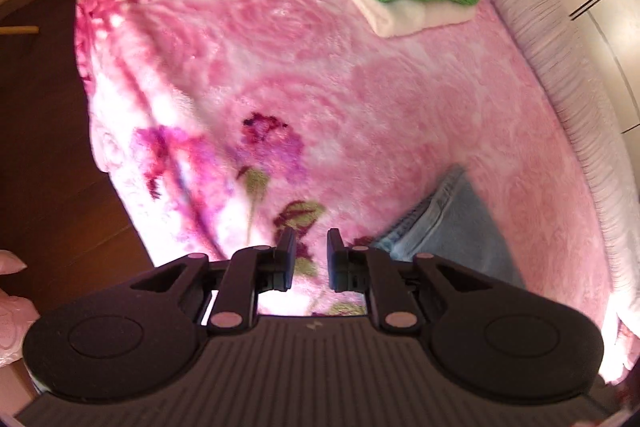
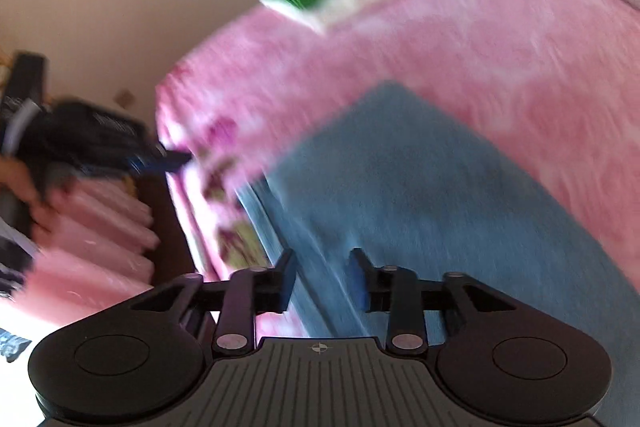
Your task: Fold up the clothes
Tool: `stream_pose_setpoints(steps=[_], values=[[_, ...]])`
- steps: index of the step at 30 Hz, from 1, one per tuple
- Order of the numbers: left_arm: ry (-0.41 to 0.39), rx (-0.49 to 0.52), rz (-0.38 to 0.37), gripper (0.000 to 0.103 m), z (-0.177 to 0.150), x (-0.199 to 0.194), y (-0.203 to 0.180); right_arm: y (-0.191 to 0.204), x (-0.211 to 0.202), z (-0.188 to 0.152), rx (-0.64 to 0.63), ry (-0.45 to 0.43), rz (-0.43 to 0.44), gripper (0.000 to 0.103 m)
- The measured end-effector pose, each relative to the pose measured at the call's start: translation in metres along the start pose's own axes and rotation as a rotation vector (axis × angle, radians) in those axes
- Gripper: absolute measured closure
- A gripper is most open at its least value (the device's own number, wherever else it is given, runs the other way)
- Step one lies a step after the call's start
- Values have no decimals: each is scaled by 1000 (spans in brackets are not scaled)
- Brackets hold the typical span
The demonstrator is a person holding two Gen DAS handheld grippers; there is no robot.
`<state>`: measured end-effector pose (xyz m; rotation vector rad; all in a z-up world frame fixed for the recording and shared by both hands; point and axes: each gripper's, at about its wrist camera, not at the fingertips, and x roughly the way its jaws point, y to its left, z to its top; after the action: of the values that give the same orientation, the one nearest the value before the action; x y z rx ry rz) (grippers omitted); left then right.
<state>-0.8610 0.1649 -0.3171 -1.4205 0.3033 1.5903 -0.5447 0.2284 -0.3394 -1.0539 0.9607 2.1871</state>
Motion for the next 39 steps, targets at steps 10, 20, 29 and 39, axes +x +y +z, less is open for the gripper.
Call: stream_pose_setpoints(steps=[10,20,29,39], values=[[92,-184,-237,77,-17,44,-22,6,-35,-75,-137,157,-306,68],[24,-103,-194,103,-24,68,-40,27,-17,-141,-474,130,-562,98],[-67,231,-186,103,-43,26,-44,36,-49,-147,-404,65,-494,103],[-72,437,-52,98,-63,60,-46,41,-19,-157,-403,127,-470,97]])
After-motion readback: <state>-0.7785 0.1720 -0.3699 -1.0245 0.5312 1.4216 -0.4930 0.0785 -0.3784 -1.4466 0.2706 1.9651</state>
